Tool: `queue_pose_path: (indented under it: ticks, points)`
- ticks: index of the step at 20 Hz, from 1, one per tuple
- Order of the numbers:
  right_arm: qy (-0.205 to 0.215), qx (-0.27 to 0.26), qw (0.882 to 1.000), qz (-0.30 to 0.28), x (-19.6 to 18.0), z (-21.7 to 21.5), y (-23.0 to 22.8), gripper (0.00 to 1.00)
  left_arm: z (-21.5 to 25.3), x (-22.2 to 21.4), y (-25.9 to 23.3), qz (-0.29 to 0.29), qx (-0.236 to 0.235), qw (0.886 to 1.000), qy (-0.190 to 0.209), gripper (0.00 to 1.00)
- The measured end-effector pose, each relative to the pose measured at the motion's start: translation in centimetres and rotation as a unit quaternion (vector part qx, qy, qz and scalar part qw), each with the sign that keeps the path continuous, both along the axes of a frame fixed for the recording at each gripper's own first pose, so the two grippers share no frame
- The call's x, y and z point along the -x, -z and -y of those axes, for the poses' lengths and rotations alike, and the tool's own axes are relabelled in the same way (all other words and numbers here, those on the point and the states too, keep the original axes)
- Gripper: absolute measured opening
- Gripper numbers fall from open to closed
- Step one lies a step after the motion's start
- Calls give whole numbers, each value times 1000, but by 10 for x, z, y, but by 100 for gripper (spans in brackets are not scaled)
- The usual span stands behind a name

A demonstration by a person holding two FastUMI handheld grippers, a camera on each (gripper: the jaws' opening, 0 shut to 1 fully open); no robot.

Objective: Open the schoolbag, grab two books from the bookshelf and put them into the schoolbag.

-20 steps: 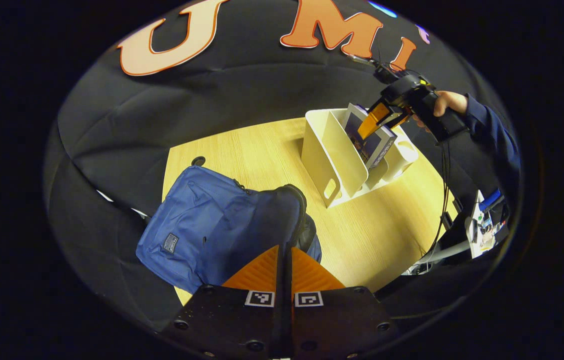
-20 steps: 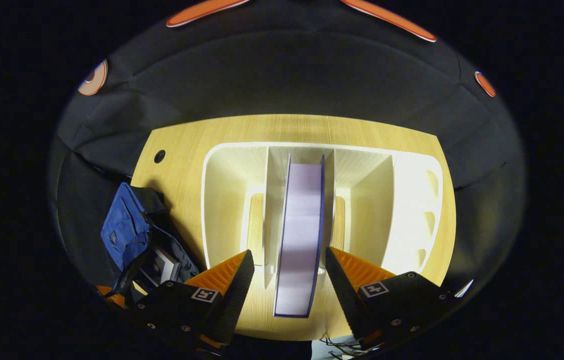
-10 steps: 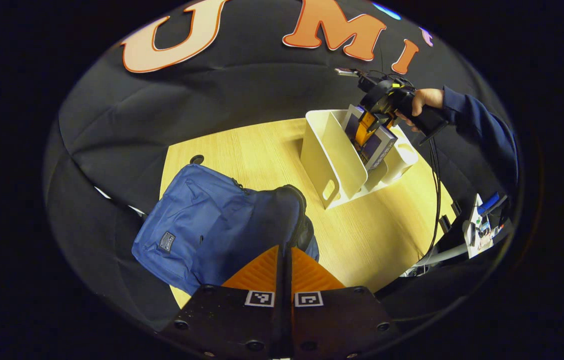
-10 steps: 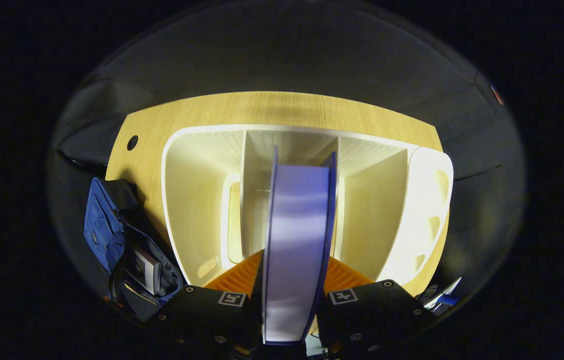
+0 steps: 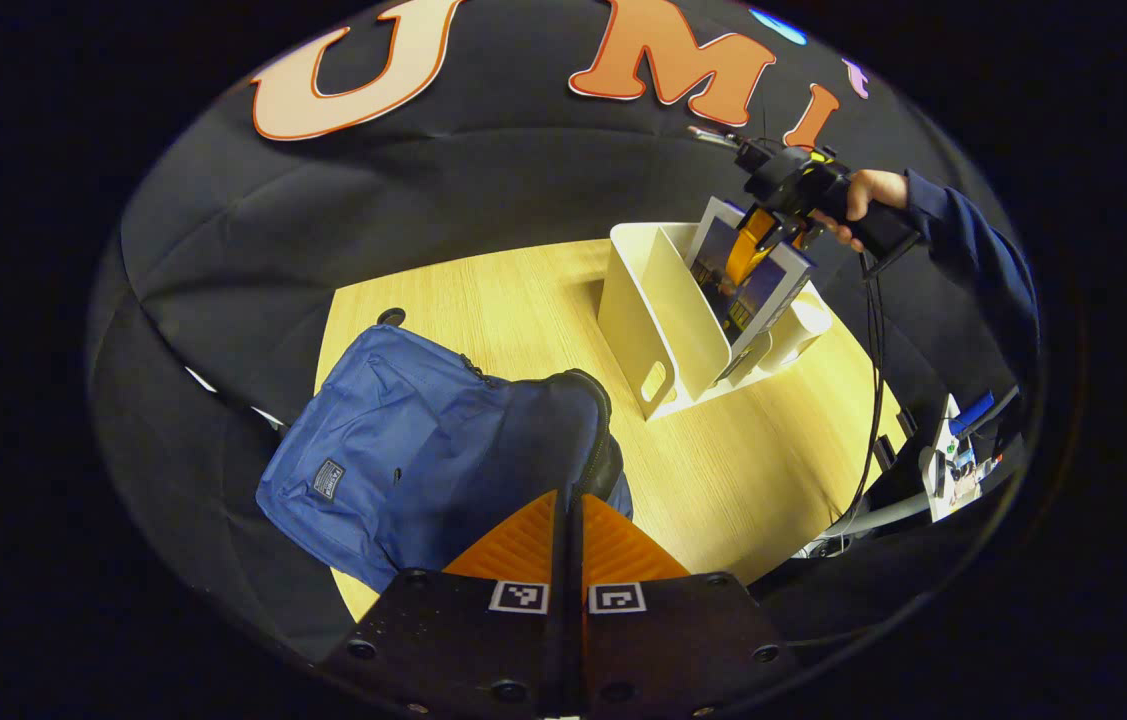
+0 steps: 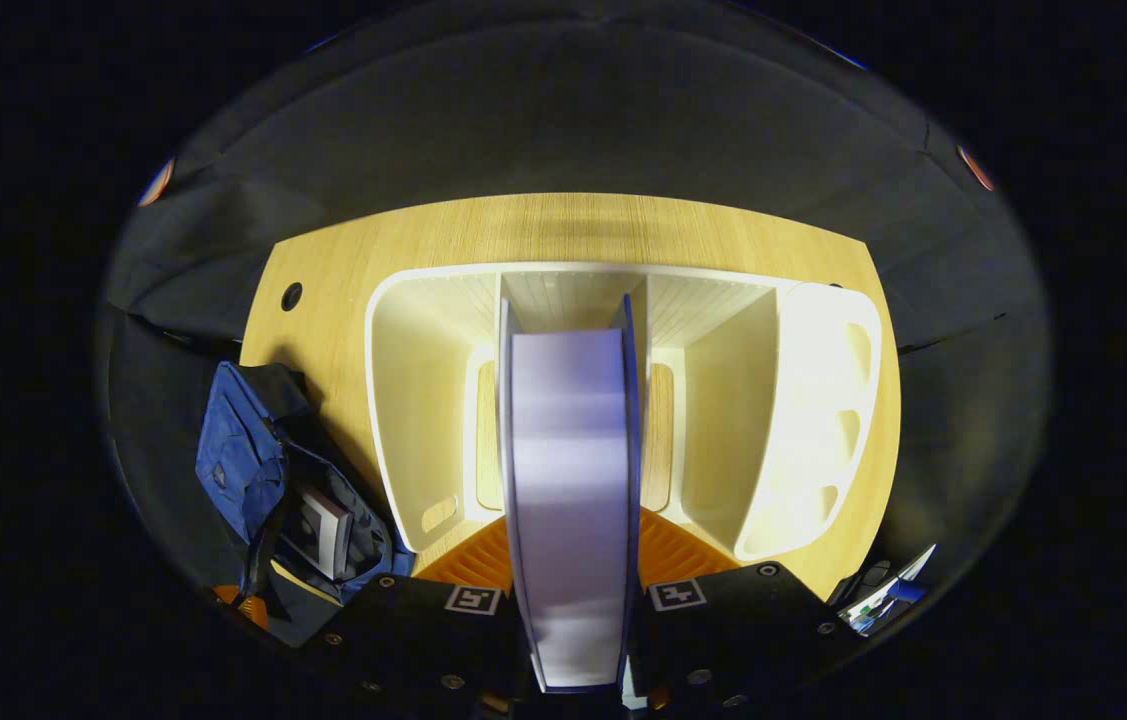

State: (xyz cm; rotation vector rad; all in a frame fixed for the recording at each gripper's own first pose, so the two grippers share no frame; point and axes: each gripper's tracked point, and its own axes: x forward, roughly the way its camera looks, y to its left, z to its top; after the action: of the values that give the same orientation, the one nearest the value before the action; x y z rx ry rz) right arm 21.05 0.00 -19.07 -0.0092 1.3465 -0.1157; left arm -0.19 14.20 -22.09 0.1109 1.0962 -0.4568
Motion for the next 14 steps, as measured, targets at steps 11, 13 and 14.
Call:
queue_pose_path:
  ticks: [11,13,14]
  points:
    - [-72,-45,992,93,75,-17,-139,39,2,1,2,4,6,1000,8,1]
    - [-88,-59,988,112,93,-31,-152,39,0,2,2,4,6,1000,7,1]
    - [-92,-71,986,122,101,-41,-158,39,0,1,1,4,6,1000,6,1]
